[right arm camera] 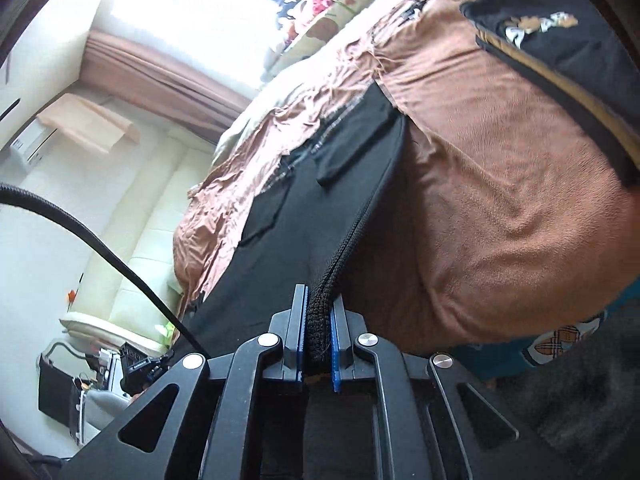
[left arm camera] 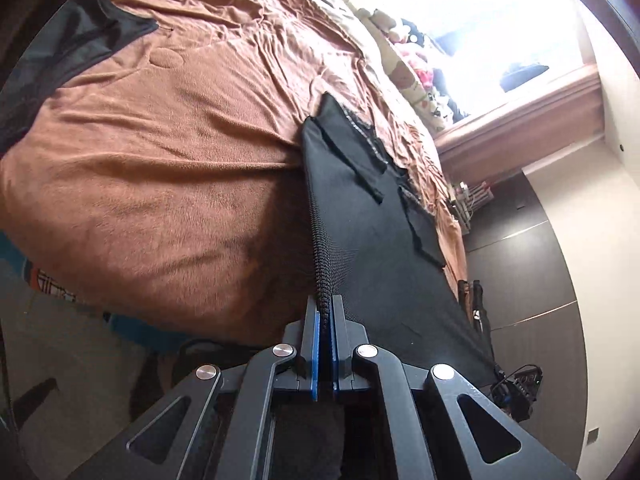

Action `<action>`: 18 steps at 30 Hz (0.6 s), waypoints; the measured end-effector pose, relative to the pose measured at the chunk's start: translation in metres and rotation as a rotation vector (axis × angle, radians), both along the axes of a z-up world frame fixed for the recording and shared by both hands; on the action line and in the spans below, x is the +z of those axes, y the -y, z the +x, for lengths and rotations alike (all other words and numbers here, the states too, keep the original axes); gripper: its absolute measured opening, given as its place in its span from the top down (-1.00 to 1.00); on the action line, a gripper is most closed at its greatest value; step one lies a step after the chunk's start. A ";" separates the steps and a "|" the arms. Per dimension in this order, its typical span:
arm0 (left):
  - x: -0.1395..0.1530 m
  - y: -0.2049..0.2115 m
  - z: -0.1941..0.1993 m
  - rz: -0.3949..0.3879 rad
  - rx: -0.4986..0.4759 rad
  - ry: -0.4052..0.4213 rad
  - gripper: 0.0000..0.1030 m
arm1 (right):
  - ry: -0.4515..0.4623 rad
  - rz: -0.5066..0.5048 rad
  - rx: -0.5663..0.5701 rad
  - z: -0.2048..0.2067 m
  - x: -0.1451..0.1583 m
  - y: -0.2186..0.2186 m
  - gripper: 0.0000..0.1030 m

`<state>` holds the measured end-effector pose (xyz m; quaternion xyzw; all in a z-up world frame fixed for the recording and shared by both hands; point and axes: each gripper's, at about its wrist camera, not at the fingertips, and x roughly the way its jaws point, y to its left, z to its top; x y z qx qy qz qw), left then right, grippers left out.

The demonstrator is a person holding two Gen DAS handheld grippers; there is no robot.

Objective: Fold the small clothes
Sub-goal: 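Lift the gripped side edge with both grippers and fold it over the shirt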

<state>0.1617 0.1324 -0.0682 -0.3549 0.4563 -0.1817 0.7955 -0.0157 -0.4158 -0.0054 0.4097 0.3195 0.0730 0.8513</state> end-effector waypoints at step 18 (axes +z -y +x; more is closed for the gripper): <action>0.072 -0.010 -0.108 0.002 -0.013 0.158 0.93 | 0.126 -0.032 0.005 -0.105 0.034 -0.007 0.88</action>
